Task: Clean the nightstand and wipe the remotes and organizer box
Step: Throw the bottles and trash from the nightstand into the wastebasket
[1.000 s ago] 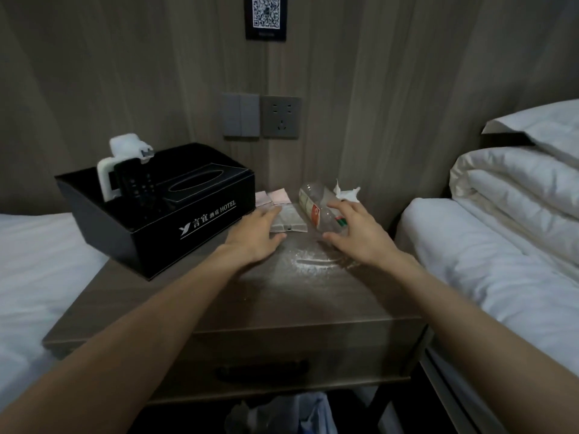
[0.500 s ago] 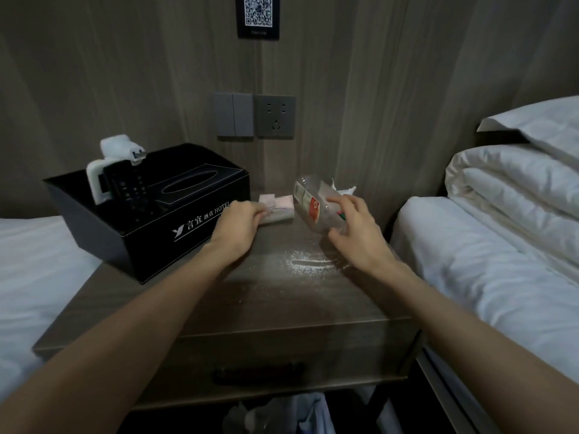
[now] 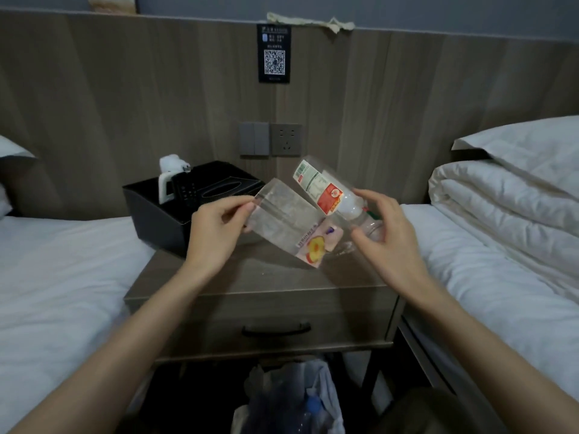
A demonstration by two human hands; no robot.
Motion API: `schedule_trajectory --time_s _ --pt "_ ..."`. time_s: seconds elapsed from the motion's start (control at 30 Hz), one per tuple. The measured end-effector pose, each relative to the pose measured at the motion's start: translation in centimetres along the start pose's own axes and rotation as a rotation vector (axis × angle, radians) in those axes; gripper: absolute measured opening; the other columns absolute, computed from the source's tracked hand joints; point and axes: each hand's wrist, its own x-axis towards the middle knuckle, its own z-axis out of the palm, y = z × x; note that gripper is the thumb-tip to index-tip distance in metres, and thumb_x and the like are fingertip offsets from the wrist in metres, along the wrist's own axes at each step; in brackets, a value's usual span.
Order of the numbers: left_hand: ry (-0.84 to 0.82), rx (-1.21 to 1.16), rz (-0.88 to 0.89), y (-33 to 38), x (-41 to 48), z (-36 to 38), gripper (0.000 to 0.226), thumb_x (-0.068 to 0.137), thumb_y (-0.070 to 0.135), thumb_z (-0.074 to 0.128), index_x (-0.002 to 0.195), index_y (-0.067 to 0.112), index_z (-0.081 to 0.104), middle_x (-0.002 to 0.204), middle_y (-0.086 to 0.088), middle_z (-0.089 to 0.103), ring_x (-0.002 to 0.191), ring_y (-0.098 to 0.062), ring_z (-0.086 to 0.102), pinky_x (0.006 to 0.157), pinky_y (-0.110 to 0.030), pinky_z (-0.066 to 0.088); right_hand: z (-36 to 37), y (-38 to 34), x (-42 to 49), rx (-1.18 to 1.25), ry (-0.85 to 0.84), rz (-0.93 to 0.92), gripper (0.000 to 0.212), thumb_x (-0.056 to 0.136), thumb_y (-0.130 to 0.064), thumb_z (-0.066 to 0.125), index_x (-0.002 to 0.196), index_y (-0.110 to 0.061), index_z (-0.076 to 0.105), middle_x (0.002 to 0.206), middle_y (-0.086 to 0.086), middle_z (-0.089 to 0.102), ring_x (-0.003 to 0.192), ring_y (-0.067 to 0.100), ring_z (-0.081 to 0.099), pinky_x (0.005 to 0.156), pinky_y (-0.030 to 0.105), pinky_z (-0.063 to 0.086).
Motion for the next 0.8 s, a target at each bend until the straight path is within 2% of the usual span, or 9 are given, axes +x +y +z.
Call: schedule_trajectory --time_s 0.13,0.27,0.4,0.53,0.63,0.73,0.8 --pt "0.001 -0.120 -0.097 2.2 -4.8 -1.8 0.019 0.094 0.011 0.059 0.108 0.014 0.071 0.097 0.002 0.074 0.089 -0.009 0.071 0.072 -0.022 0.059 -1.8 -2.6 -3.3 0.000 0.017 -0.043 0.051 0.080 -0.017 0.070 0.128 -0.025 0.055 0.124 -0.008 0.058 0.113 -0.002 0.052 0.089 0.003 0.036" --pt "0.002 -0.153 -0.204 1.6 -9.0 -3.0 0.016 0.092 0.009 0.062 0.099 0.019 0.073 0.090 0.000 0.075 0.082 -0.011 0.072 0.067 -0.022 0.059 -2.9 -4.3 -6.6 0.018 -0.028 -0.038 0.050 0.079 -0.021 0.068 0.128 -0.023 0.056 0.122 -0.008 0.059 0.110 -0.005 0.053 0.086 0.003 0.037" --pt "-0.023 -0.205 -0.364 -0.8 -13.2 -3.6 0.019 0.089 0.007 0.065 0.088 0.024 0.073 0.080 0.007 0.076 0.078 -0.007 0.071 0.065 -0.024 0.060 -3.2 -4.9 -10.0 0.009 -0.112 -0.036 0.050 0.075 -0.021 0.063 0.125 -0.024 0.057 0.122 -0.010 0.060 0.113 -0.005 0.053 0.092 0.006 0.038" --pt "-0.092 -0.203 -0.529 -4.1 -17.1 -2.9 0.017 0.090 0.004 0.063 0.085 0.018 0.071 0.069 0.008 0.074 0.067 -0.004 0.069 0.059 -0.018 0.056 -3.1 -4.4 -13.1 0.041 -0.179 0.002 0.050 0.072 -0.028 0.062 0.122 -0.024 0.060 0.120 -0.011 0.062 0.115 0.001 0.056 0.098 0.019 0.043" --pt "-0.158 -0.150 -0.668 -7.1 -18.9 -1.7 0.011 0.090 0.003 0.064 0.086 0.011 0.071 0.068 0.004 0.073 0.063 -0.005 0.067 0.055 -0.019 0.057 -3.2 -4.0 -15.2 0.045 -0.233 0.040 0.051 0.068 -0.031 0.059 0.119 -0.025 0.061 0.118 -0.011 0.064 0.112 -0.002 0.057 0.095 0.013 0.041" --pt "-0.205 -0.098 -0.786 -9.6 -20.3 -0.3 0.005 0.087 0.005 0.068 0.090 0.004 0.072 0.079 -0.010 0.071 0.068 -0.015 0.067 0.056 -0.023 0.059 -3.4 -3.2 -16.6 0.016 -0.307 0.051 0.051 0.067 -0.031 0.060 0.118 -0.024 0.062 0.116 -0.011 0.064 0.110 -0.003 0.058 0.094 0.013 0.043" --pt "-0.208 -0.056 -0.842 -11.2 -21.3 0.8 0.009 0.084 0.004 0.071 0.078 0.009 0.075 0.083 -0.018 0.071 0.073 -0.026 0.068 0.061 -0.033 0.061 -3.6 -2.4 -17.2 -0.015 -0.361 0.070 0.049 0.069 -0.022 0.066 0.117 -0.025 0.063 0.114 -0.012 0.065 0.108 -0.002 0.059 0.093 0.016 0.045"
